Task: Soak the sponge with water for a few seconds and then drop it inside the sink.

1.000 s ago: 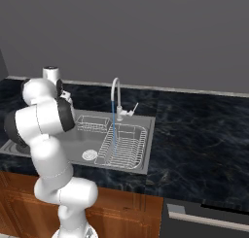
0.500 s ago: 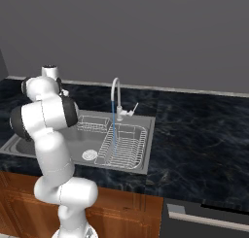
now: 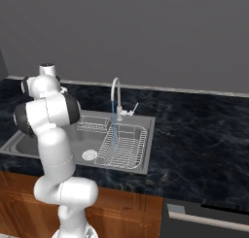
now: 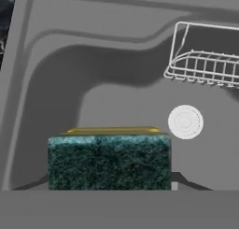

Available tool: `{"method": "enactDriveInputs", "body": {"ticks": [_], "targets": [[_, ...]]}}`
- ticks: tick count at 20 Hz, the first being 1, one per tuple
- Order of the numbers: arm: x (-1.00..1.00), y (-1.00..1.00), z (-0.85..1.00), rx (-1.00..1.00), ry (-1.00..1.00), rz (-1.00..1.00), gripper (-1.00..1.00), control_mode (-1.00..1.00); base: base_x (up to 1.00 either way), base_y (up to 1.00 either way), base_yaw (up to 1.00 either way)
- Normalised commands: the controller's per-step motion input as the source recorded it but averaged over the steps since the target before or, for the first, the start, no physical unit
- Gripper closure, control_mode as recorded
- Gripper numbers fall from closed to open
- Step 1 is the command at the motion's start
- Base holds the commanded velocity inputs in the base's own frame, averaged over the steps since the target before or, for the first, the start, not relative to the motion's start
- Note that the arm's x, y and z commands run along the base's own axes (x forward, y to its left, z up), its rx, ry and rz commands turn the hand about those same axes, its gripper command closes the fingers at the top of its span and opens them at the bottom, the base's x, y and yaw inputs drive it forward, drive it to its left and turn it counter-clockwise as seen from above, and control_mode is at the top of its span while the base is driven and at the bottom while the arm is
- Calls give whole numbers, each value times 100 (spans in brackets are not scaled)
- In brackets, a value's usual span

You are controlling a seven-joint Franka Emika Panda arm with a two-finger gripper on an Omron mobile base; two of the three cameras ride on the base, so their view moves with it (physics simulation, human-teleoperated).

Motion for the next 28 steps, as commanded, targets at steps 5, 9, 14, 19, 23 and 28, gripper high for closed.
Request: {"method": "enactDriveInputs", "body": {"ticks": [5, 9, 14, 19, 23, 28], "targets": [[1, 14, -3, -3, -10, -1, 100, -100, 0, 0, 0], [0, 1, -20, 0, -13, -2, 100, -100, 0, 0, 0], [0, 0, -31, 1, -9, -4, 100, -100, 0, 0, 0], [0, 0, -32, 4, 0, -5, 100, -100, 0, 0, 0], [-4, 0, -27, 5, 1, -6, 100, -100, 0, 0, 0], [-8, 0, -18, 3, 0, -6, 100, -100, 0, 0, 0]]}}
